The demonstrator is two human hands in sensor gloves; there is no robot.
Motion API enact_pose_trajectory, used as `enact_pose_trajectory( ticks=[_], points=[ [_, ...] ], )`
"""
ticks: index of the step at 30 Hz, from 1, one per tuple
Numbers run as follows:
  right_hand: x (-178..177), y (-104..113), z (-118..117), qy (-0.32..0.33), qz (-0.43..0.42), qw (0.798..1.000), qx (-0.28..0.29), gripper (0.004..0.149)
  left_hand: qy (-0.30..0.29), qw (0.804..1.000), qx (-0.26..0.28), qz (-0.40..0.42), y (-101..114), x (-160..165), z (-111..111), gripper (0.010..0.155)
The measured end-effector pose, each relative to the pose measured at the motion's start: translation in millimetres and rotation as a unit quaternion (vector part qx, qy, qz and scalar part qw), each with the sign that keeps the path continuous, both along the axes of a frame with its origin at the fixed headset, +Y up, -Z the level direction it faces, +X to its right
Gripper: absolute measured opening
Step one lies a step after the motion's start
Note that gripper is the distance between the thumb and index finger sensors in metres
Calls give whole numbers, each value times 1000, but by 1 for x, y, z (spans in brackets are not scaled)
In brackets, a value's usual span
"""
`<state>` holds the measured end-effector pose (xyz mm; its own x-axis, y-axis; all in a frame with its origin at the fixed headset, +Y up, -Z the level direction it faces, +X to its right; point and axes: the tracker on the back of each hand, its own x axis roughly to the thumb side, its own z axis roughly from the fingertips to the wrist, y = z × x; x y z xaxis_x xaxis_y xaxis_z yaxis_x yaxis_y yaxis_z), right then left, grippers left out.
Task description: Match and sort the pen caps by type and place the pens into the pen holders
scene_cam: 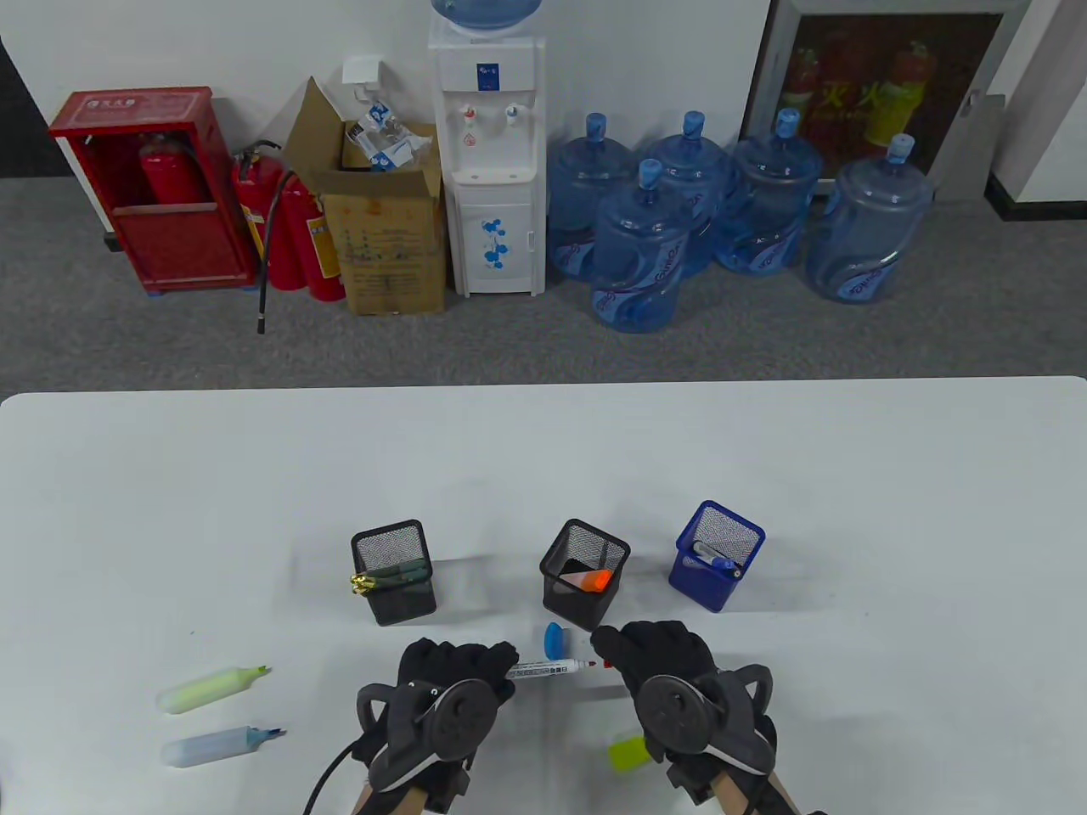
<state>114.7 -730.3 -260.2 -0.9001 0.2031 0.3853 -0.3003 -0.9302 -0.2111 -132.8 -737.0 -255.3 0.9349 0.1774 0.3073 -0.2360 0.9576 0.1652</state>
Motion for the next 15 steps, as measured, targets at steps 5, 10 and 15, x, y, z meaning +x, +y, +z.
enact_pose_trajectory(
  ticks=[5,10,15],
  points=[
    [-2,1,2,15,-8,1000,-3,51,-11,1000,1,-2,0,7,3,50],
    [1,2,2,22,-40,999,-17,50,-23,999,-14,17,-1,12,3,51],
    [3,4,2,34,-49,998,-30,51,-37,999,-16,20,0,14,4,52]
  ],
)
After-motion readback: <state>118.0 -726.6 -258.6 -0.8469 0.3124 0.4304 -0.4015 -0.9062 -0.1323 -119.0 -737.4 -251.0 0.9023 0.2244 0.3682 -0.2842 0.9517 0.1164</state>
